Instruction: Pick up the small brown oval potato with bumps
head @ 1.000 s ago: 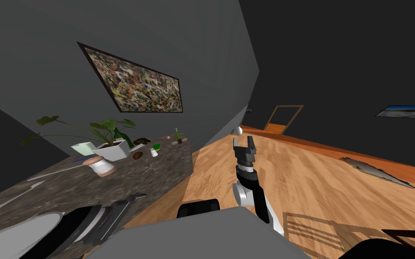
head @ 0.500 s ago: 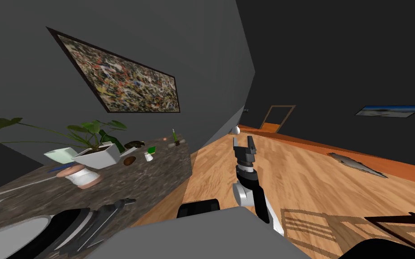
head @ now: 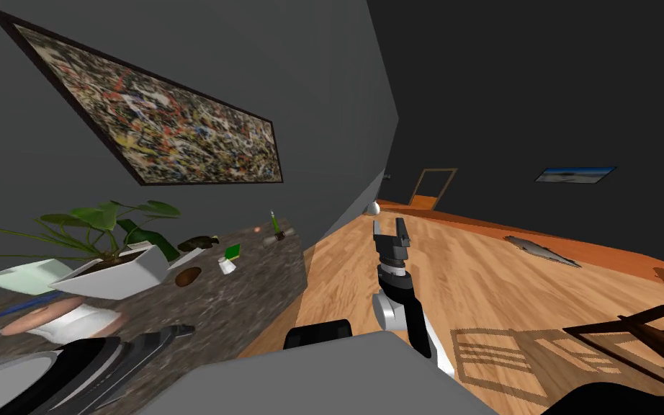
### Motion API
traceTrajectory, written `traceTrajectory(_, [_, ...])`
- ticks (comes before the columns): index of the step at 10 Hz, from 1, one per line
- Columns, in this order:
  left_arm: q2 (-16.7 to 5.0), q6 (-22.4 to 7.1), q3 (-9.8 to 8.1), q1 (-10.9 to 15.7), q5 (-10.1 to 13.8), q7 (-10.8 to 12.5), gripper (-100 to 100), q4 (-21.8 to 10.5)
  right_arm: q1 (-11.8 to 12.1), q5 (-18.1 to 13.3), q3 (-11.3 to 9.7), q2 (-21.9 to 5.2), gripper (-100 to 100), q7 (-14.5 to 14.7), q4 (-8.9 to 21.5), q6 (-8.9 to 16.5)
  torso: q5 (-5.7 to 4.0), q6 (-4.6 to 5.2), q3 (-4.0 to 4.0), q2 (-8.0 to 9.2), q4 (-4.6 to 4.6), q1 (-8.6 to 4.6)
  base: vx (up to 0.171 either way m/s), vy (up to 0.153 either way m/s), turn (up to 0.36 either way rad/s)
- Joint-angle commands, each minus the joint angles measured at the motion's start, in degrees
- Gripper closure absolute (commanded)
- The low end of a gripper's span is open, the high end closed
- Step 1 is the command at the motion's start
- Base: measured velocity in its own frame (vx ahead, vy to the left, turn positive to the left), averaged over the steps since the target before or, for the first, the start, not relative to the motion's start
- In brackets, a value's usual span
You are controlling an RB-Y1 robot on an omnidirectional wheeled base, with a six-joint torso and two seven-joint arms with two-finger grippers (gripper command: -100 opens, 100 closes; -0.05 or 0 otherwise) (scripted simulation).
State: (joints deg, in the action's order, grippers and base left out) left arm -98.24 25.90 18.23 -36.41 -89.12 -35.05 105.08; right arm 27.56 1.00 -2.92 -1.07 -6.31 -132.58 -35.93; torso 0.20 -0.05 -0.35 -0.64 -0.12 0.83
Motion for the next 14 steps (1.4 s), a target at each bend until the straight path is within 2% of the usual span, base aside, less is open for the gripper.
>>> traceTrajectory(1, [-2.1,-1.3,0.15,-0.7,-2.0,-1.5,-100,-1.6,0.0,0.0,0.0,0.0,0,0.0,0.0,0.0,0.00,0.00,0.00,0.00,0.00,0.00,0.214,0.211,-0.116])
traceTrajectory(5, [-5.2,-3.0,-0.31,0.1,-5.8,-2.7,-100,-5.2,0.0,0.0,0.0,0.0,0,0.0,0.0,0.0,0.06,-0.01,-0.17,-0.28,-0.07,0.19,0.216,0.224,-0.094])
traceTrajectory(7, [-5.7,-3.3,-0.70,0.4,-6.1,-2.8,-100,-6.0,0.0,0.0,0.0,0.0,0,0.0,0.0,0.0,0.07,-0.03,-0.05,-0.04,-0.03,0.07,0.118,0.168,-0.045])
traceTrajectory(8, [-5.1,-3.1,-0.50,0.4,-5.8,-3.2,-100,-5.8,0.0,0.0,0.0,0.0,0,0.0,0.0,0.0,0.01,-0.03,0.04,0.10,0.01,-0.08,0.048,0.076,-0.019])
traceTrajectory(9, [-5.1,-3.0,-0.54,0.4,-5.9,-3.1,0,-5.9,0.0,0.0,0.0,0.0,0,0.0,0.0,0.0,-0.04,-0.05,0.16,0.31,0.05,-0.38,0.010,0.015,-0.001])
traceTrajectory(10, [-3.4,-3.6,0.08,0.2,-6.6,-3.5,-100,-7.2,0.0,0.0,0.0,0.0,0,0.0,0.0,0.0,-0.11,-0.05,0.26,0.48,0.10,-0.62,0.007,-0.002,-0.121])
traceTrajectory(12, [-0.9,-4.6,1.00,-0.1,-7.6,-4.0,-100,-9.3,0.0,0.0,0.0,0.0,0,0.0,0.0,0.0,-0.15,-0.03,0.33,0.59,0.12,-0.79,0.003,-0.017,-0.159])
traceTrajectory(13, [-1.4,-4.2,0.83,0.1,-8.0,-3.3,-100,-8.5,0.0,0.0,0.0,0.0,0,0.0,0.0,0.0,-0.16,-0.03,0.34,0.60,0.13,-0.83,0.000,-0.007,-0.028])
traceTrajectory(14, [-1.3,-4.3,0.86,0.1,-8.0,-3.4,100,-8.7,0.0,0.0,0.0,0.0,0,0.0,0.0,0.0,-0.17,-0.06,0.34,0.61,0.14,-0.81,-0.001,0.001,0.016])
